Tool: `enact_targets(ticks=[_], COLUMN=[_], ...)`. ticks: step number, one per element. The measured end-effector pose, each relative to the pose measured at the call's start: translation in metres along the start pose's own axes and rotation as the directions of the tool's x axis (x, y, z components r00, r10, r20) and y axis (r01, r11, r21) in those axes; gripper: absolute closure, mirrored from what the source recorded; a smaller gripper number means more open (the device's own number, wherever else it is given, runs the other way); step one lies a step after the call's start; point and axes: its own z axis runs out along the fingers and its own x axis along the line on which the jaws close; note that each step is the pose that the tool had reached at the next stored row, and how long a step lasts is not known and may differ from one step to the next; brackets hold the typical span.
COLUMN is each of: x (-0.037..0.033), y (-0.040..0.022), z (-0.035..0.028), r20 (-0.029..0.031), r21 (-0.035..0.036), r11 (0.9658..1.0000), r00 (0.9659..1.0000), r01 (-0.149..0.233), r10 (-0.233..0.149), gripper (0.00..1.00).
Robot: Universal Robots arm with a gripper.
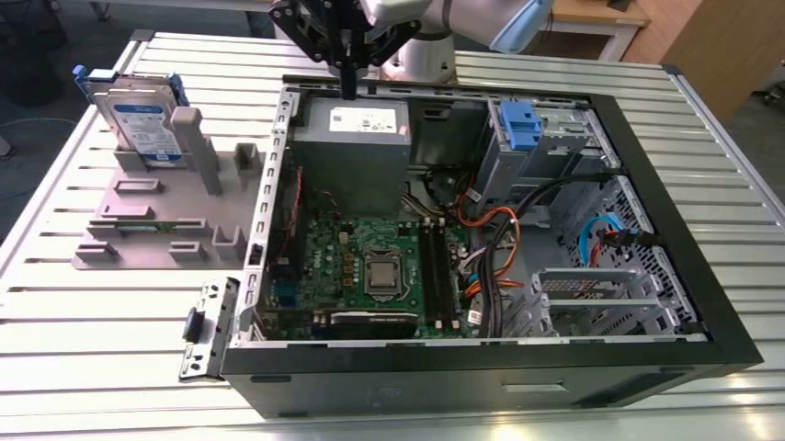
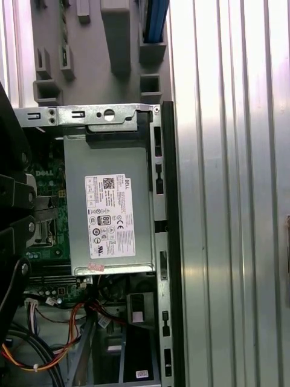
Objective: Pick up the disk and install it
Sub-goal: 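Reach for the disk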
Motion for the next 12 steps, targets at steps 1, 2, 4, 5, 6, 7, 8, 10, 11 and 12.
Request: enact_targets(ticks=[1, 2, 4, 5, 6, 7, 8, 10, 11, 12], x=[0.0005, 0.0011, 0.0022, 0.0028, 0.0033, 0.0038, 0.0042, 0.0051, 0.0056, 0.0062], y=[-0.0001, -0.0001, -0.0002, -0.0002, -0.0003, -0.0003, -0.0003, -0.0004, -0.0005, -0.0005], z=[0.0000, 0.0000, 0.0000, 0.0001, 0.0001, 0.0001, 0.0000, 0.0000, 0.0000, 0.0000], r20=[0.0001, 0.0000, 0.0000, 0.0000, 0.0000, 0.0000, 0.0000, 0.0000, 0.0000, 0.0000], r21=[0.0000, 0.0000, 0.0000, 0.0000, 0.0000, 0.0000, 0.0001, 0.0001, 0.0000, 0.0000], r11=[1.0000, 1.0000, 1.0000, 1.0000, 1.0000, 1.0000, 1.0000, 1.0000, 1.0000, 1.0000], r00=[1.0000, 1.0000, 1.0000, 1.0000, 1.0000, 1.0000, 1.0000, 1.0000, 1.0000, 1.0000], r01=[0.000, 0.000, 0.000, 0.000, 0.000, 0.000, 0.000, 0.000, 0.000, 0.000], r10=[0.000, 0.000, 0.000, 0.000, 0.000, 0.000, 0.000, 0.000, 0.000, 0.000], gripper=[0.90, 0.90, 0.90, 0.90, 0.90, 0.90, 0.90, 0.90, 0.90, 0.90])
